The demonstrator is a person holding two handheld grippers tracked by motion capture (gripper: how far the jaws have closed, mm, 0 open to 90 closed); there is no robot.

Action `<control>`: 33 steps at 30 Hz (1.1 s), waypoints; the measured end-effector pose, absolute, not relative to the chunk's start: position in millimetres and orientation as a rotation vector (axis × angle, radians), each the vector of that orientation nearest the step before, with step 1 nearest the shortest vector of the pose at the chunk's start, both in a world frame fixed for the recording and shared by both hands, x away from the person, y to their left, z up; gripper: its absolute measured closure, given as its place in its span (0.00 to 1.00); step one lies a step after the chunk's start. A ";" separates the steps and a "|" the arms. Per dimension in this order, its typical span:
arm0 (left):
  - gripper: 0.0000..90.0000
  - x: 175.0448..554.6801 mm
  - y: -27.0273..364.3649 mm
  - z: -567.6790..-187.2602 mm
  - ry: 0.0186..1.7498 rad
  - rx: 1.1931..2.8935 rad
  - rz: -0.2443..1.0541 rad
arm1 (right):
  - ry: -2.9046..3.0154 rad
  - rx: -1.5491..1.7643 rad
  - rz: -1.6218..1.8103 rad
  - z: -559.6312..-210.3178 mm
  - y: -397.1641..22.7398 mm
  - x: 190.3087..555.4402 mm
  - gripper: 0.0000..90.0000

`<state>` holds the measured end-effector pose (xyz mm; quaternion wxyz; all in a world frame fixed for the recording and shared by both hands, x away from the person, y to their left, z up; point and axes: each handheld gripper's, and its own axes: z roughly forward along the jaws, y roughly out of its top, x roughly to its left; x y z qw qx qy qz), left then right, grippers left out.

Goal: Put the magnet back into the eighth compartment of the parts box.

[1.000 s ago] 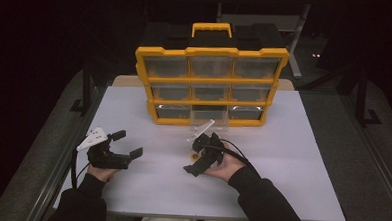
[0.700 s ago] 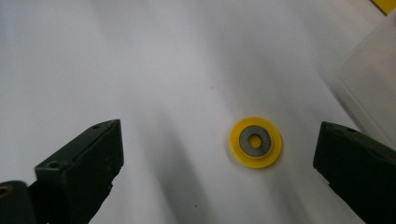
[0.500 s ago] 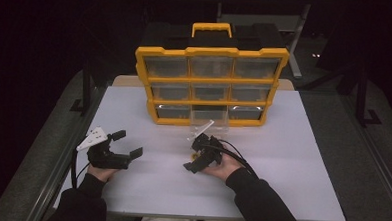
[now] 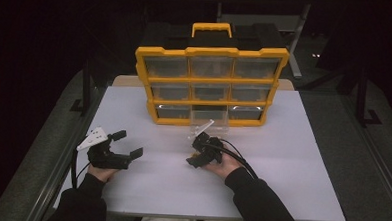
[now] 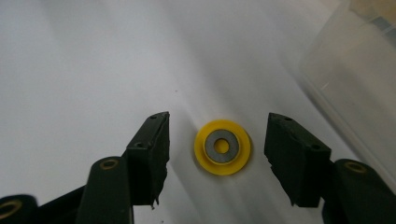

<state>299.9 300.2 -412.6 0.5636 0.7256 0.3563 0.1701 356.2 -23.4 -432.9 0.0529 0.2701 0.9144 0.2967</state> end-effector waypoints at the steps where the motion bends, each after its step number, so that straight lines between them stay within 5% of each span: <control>1: 0.00 300.1 300.6 -412.6 0.841 1.705 0.401 | 2.772 0.826 0.905 -432.4 -23.8 356.4 0.45; 7: 0.00 300.2 300.3 -412.8 0.840 1.708 0.397 | 2.777 0.826 0.894 -433.6 -23.3 356.3 0.48; 16: 0.00 300.5 300.0 -413.2 0.842 1.710 0.395 | 2.767 0.802 0.852 -434.4 -21.8 355.1 0.67; 33: 0.00 300.3 300.5 -412.8 0.848 1.705 0.407 | 2.761 0.798 0.914 -423.7 -25.6 351.2 0.68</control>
